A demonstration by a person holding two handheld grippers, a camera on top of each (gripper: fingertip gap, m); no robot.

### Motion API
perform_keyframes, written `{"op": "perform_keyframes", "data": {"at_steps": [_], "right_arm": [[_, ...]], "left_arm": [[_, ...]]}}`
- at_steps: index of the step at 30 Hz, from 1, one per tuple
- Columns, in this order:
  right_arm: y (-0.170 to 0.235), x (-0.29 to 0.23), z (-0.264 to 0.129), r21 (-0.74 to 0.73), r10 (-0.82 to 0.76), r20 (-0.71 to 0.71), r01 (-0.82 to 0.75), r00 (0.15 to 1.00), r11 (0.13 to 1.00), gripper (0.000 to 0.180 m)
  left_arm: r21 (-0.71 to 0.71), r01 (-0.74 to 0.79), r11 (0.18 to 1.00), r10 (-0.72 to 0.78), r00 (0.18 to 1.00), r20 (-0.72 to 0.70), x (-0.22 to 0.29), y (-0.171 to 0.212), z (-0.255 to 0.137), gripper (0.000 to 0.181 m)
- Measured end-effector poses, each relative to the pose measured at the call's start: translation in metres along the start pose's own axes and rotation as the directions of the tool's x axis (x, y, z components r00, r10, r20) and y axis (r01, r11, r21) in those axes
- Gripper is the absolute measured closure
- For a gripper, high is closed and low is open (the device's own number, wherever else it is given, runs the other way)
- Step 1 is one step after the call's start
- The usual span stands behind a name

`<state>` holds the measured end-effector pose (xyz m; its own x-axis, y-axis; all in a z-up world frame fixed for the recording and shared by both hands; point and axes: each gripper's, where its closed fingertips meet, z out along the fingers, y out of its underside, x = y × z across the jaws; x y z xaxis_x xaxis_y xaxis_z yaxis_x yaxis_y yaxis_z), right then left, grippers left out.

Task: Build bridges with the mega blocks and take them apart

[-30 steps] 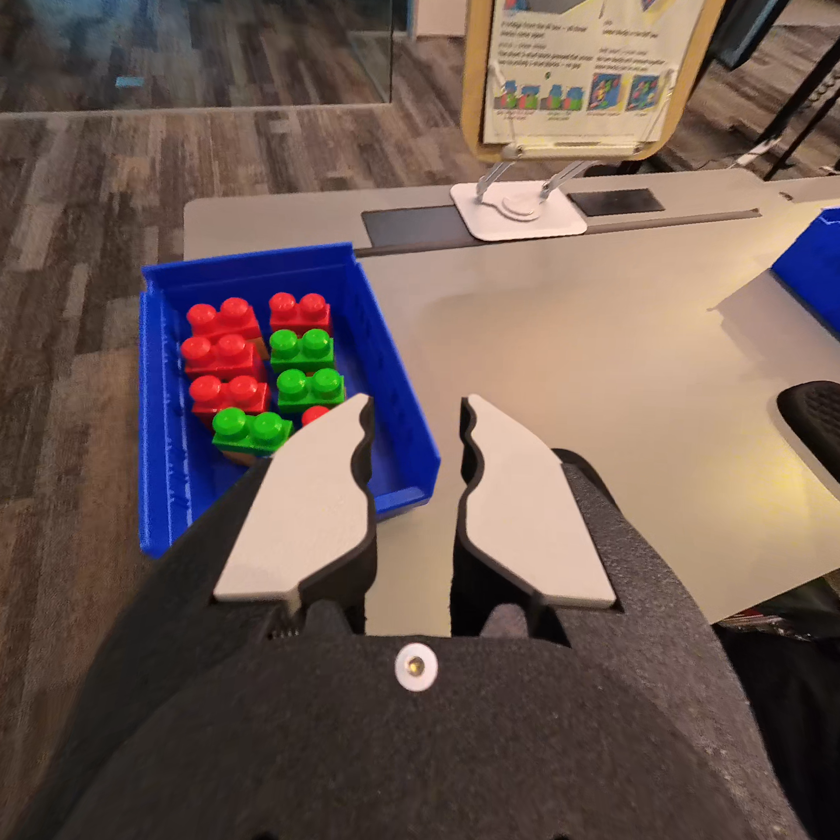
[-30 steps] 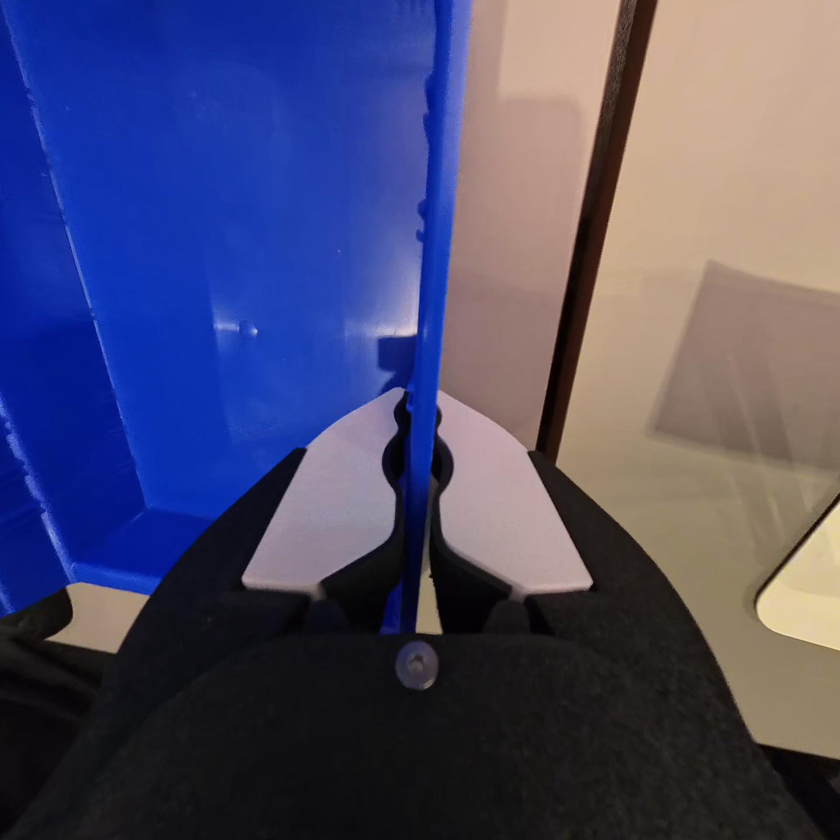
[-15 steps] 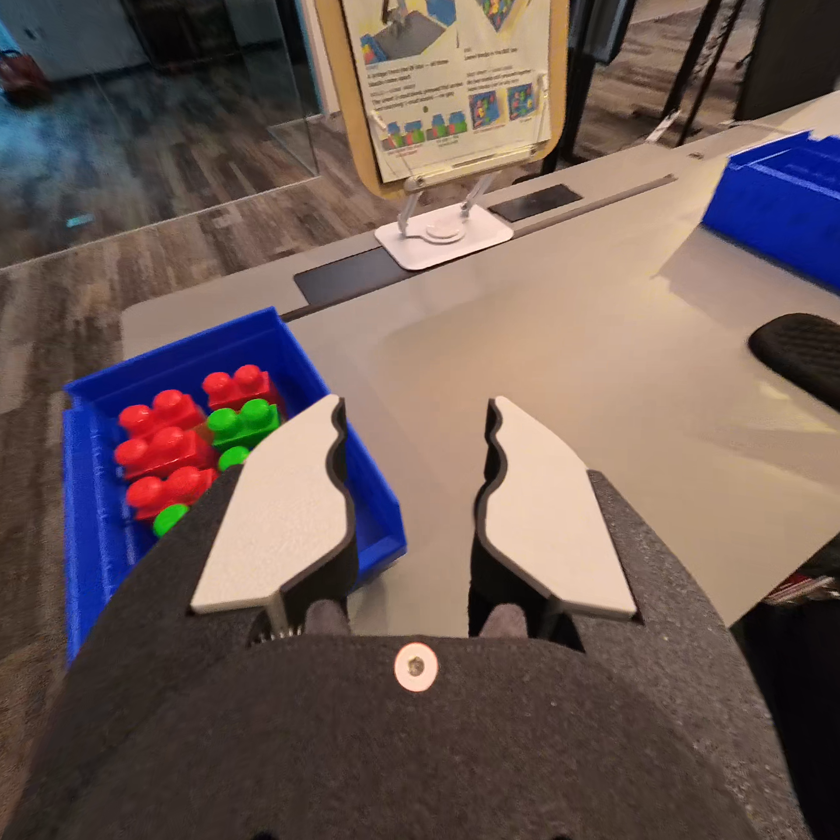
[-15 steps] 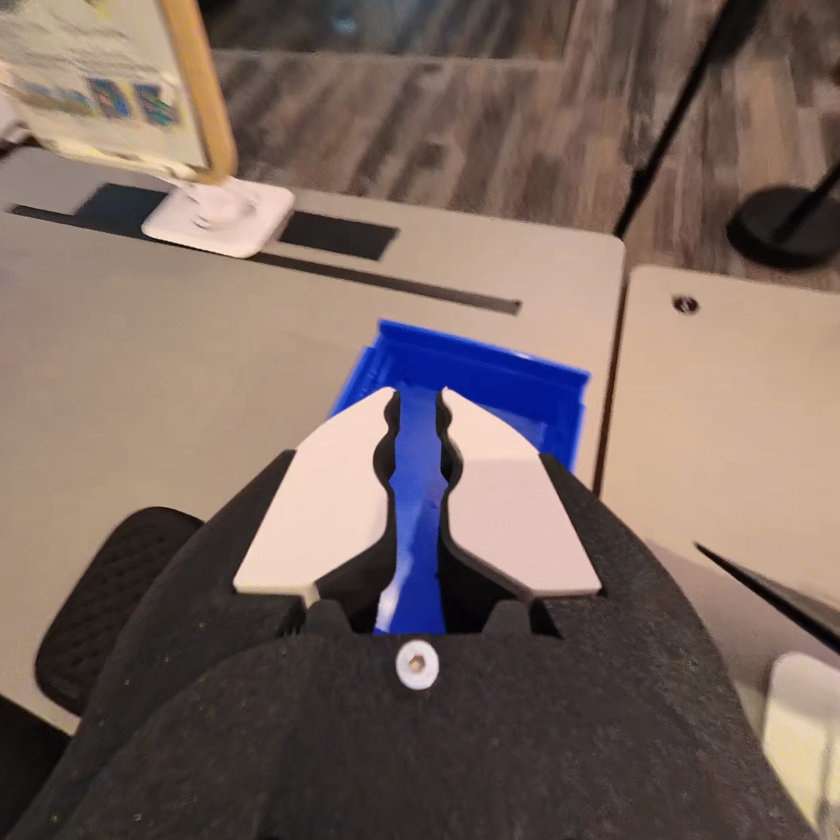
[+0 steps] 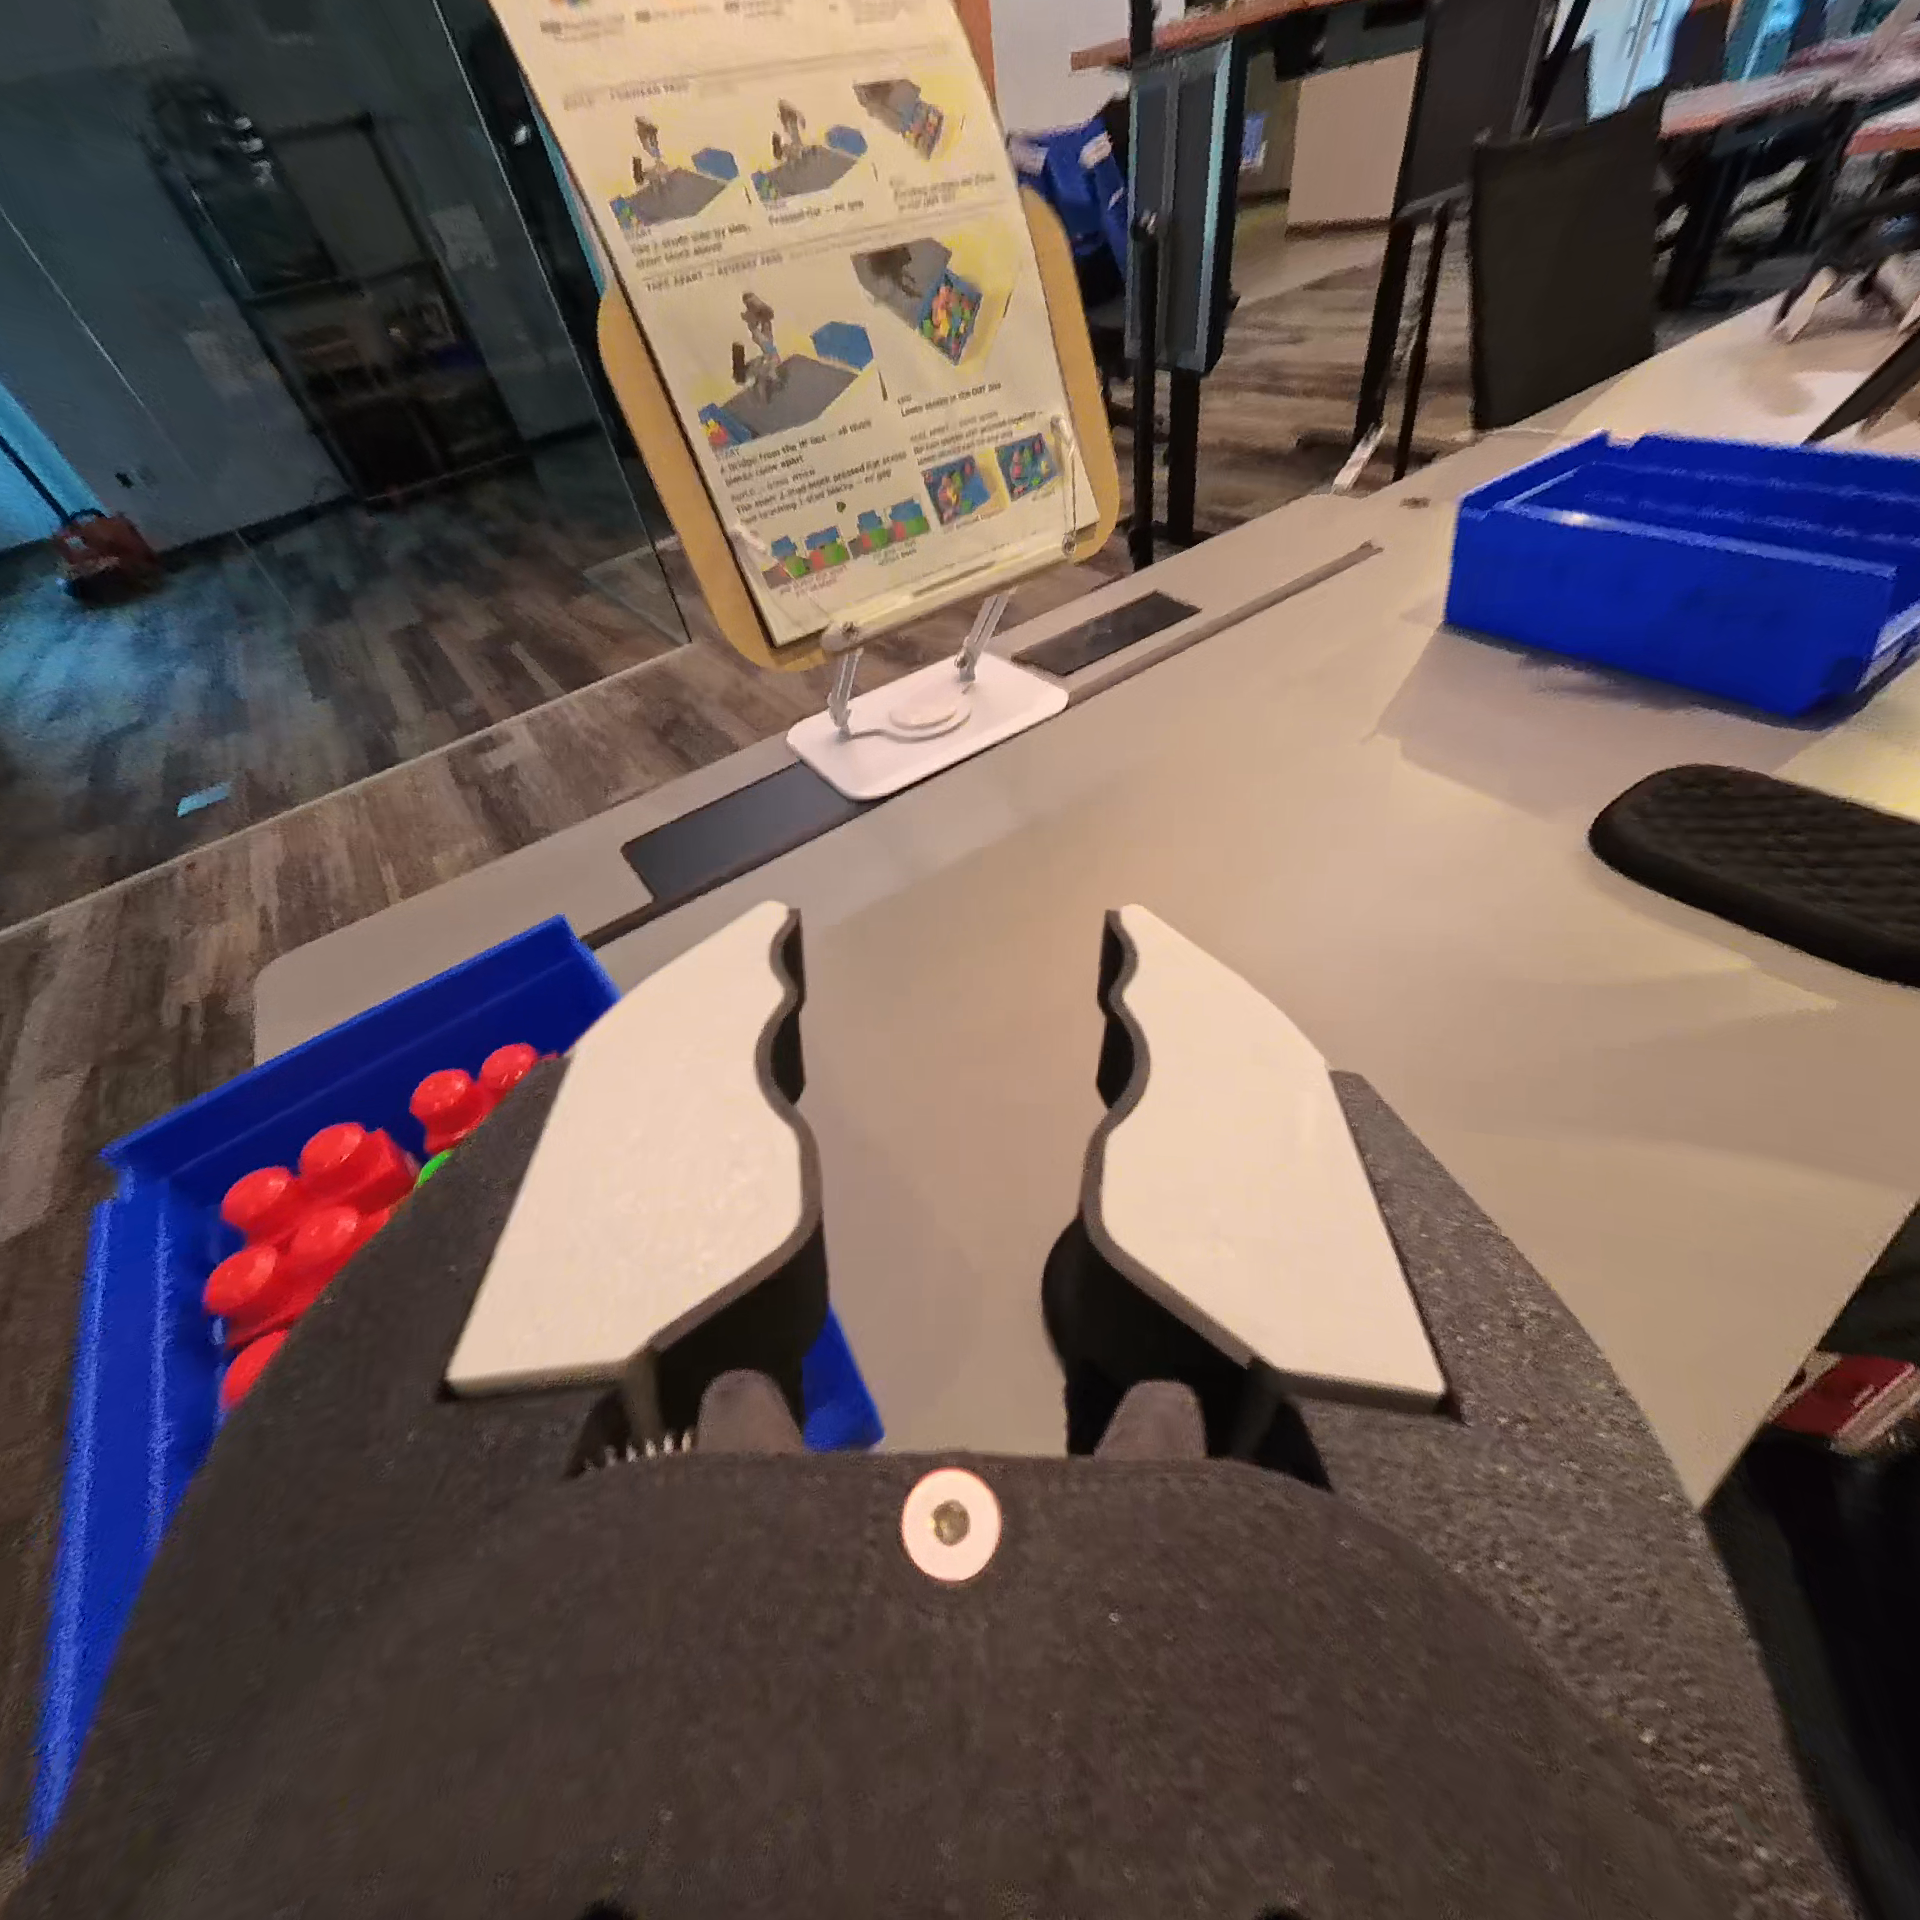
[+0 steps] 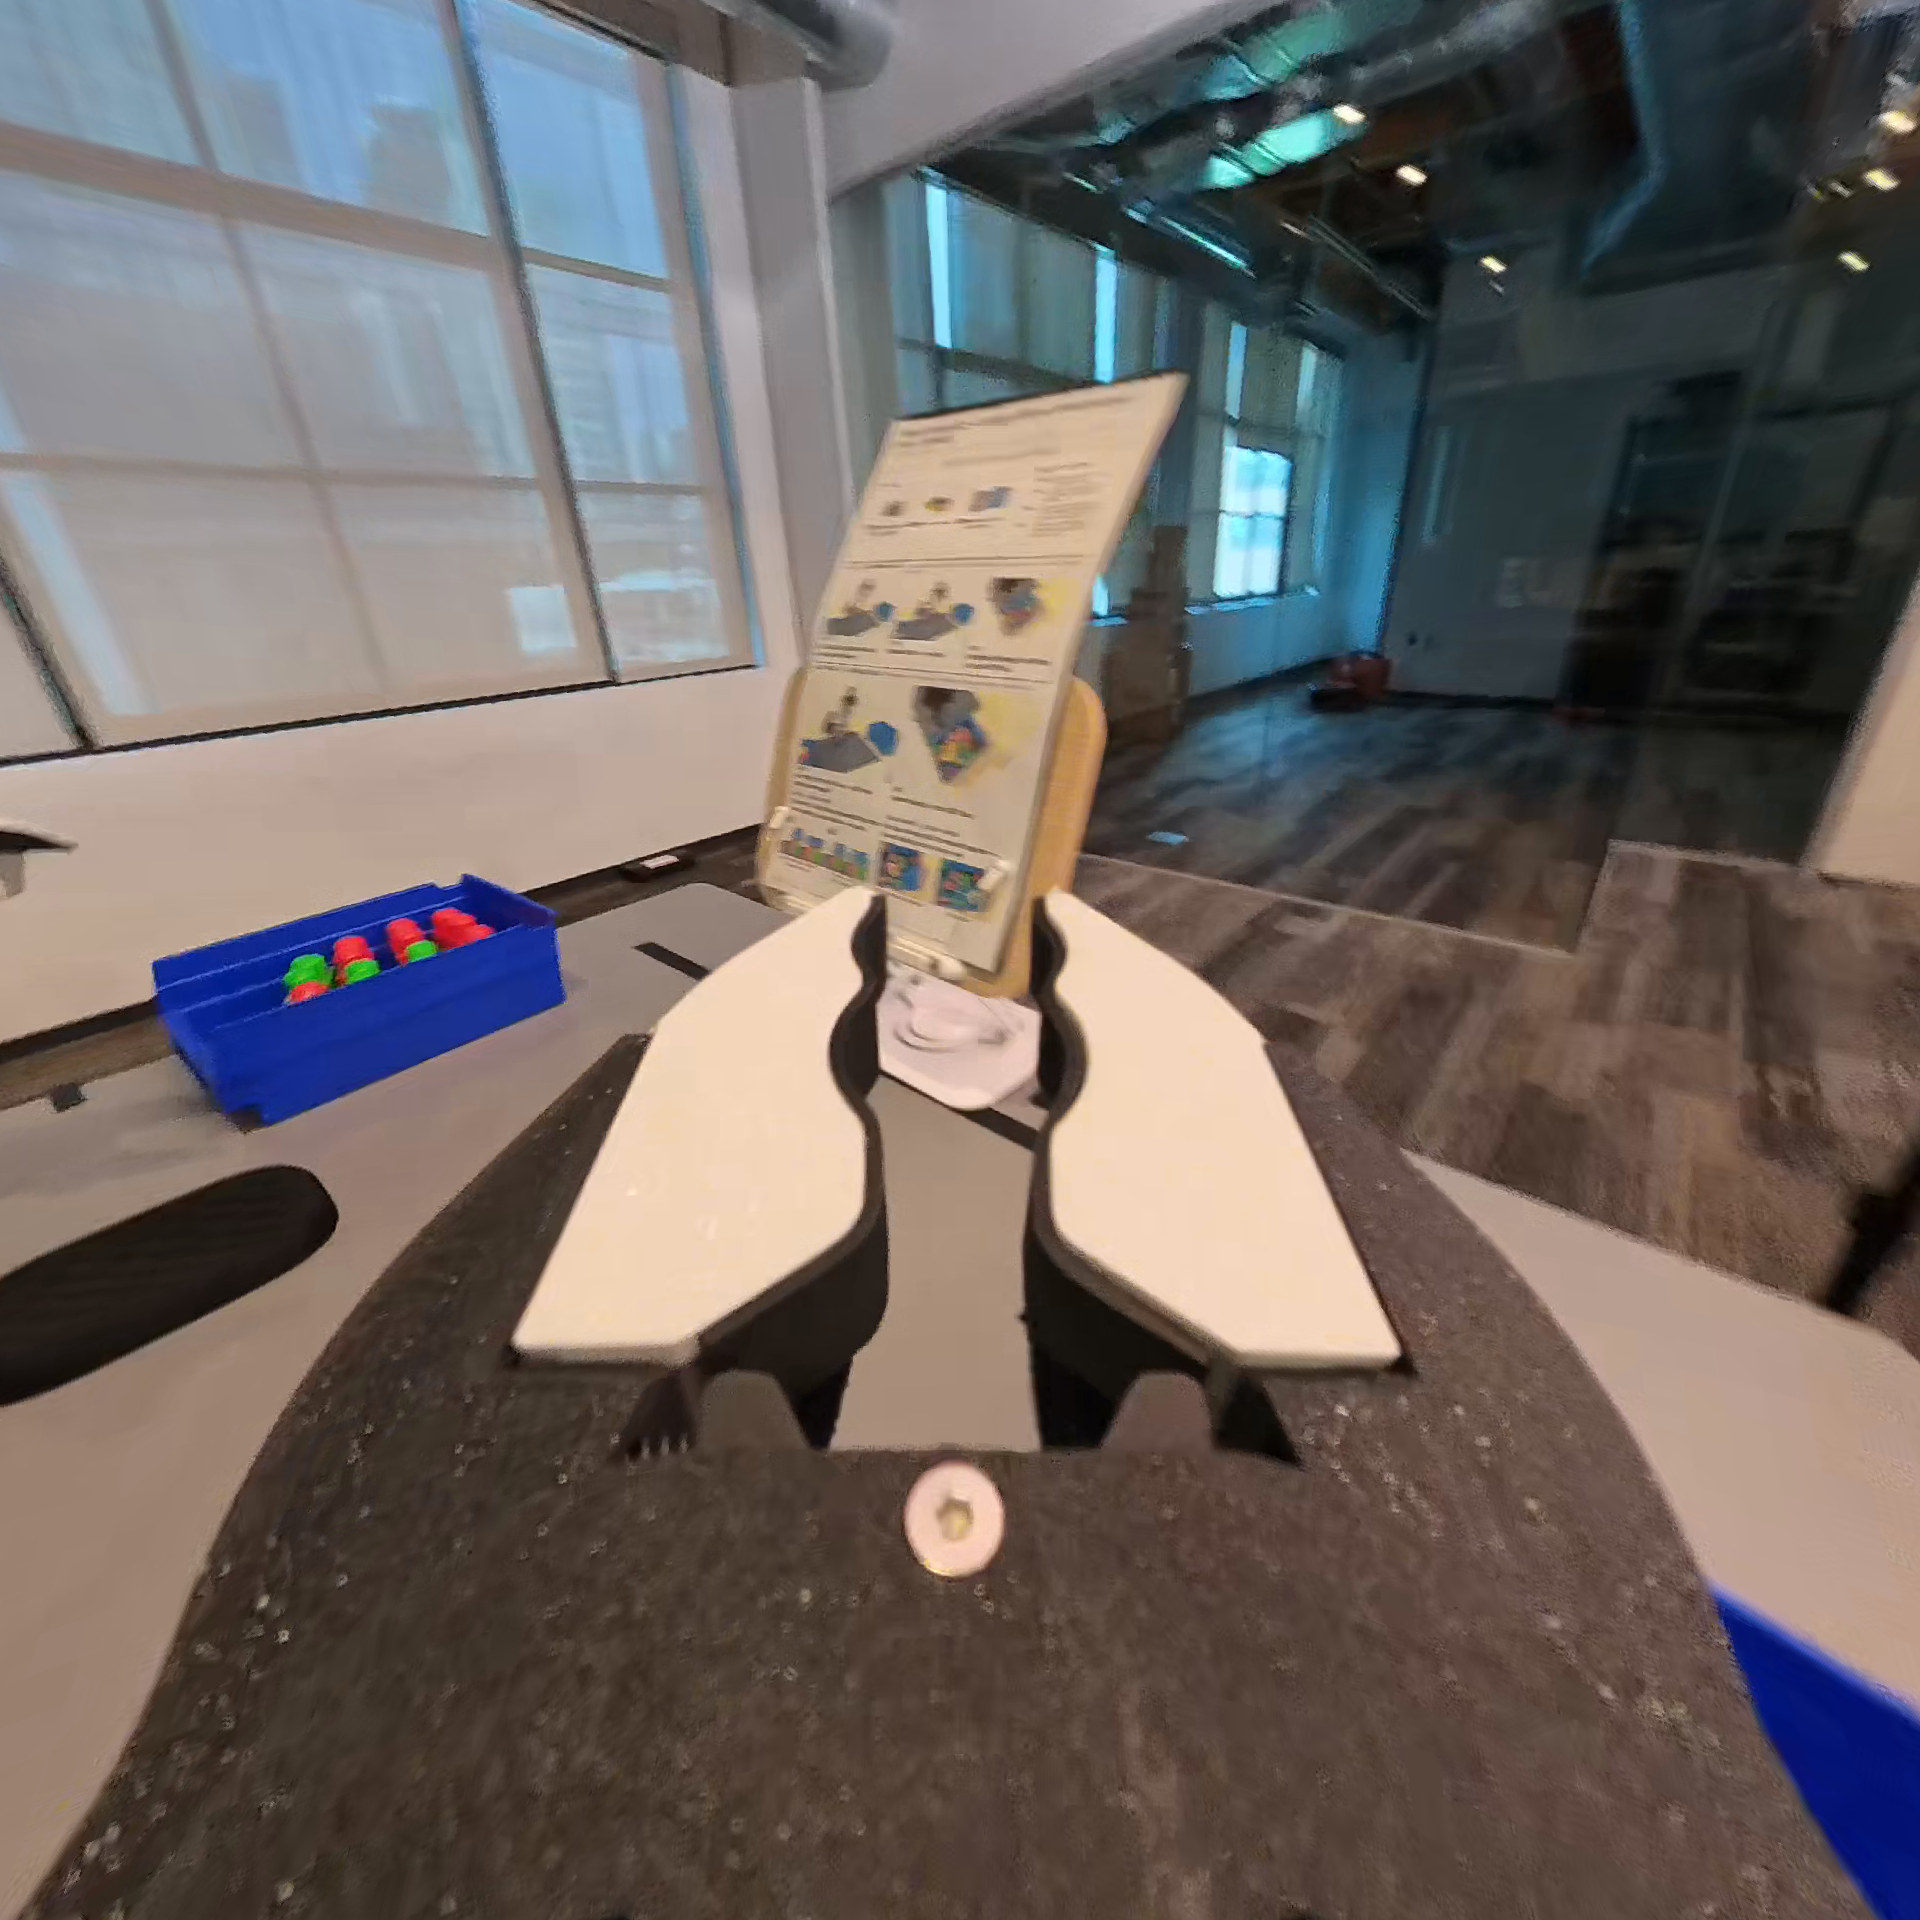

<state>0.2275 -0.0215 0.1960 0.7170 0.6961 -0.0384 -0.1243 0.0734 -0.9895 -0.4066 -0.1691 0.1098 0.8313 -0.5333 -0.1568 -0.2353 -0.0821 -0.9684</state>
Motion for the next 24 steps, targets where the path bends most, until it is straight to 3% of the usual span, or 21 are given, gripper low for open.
{"op": "perform_keyframes", "data": {"at_steps": [2, 5, 8, 12, 14, 18, 21, 24], "right_arm": [[0.013, -0.038, 0.035, 0.034, -0.057, 0.111, 0.053, 0.992, 0.998, 0.169], [0.040, -0.096, 0.092, 0.033, -0.087, 0.262, 0.081, 0.961, 0.996, 0.172], [0.064, -0.143, 0.142, 0.005, -0.089, 0.369, 0.094, 0.925, 0.996, 0.174], [0.077, -0.184, 0.186, 0.017, -0.090, 0.490, 0.093, 0.867, 0.996, 0.172], [0.078, -0.197, 0.199, 0.018, -0.059, 0.556, 0.059, 0.829, 0.998, 0.171], [0.099, -0.205, 0.220, -0.036, 0.020, 0.612, 0.003, 0.790, 0.999, 0.171], [0.141, -0.207, 0.226, -0.133, 0.030, 0.649, 0.074, 0.761, 0.988, 0.171], [0.180, -0.197, 0.229, -0.274, 0.048, 0.629, 0.163, 0.776, 0.948, 0.171]], "left_arm": [[0.063, 0.030, 0.998, -0.028, 0.999, -0.033, 0.003, -0.005, 0.009, 0.133], [0.073, 0.073, 0.995, -0.069, 0.996, -0.054, -0.001, 0.000, 0.027, 0.143], [-0.059, 0.030, 0.998, -0.034, 0.997, -0.064, -0.008, 0.023, 0.043, 0.158], [-0.289, -0.157, 0.944, 0.145, 0.988, -0.061, -0.026, 0.054, 0.052, 0.156], [-0.400, -0.294, 0.868, 0.278, 0.956, -0.099, -0.034, 0.068, 0.052, 0.153], [-0.584, -0.499, 0.641, 0.460, 0.858, -0.228, -0.047, 0.101, 0.051, 0.142], [-0.664, -0.600, 0.446, 0.517, 0.779, -0.355, -0.052, 0.124, 0.047, 0.140], [-0.695, -0.649, 0.309, 0.496, 0.733, -0.465, -0.060, 0.142, 0.041, 0.142]]}}
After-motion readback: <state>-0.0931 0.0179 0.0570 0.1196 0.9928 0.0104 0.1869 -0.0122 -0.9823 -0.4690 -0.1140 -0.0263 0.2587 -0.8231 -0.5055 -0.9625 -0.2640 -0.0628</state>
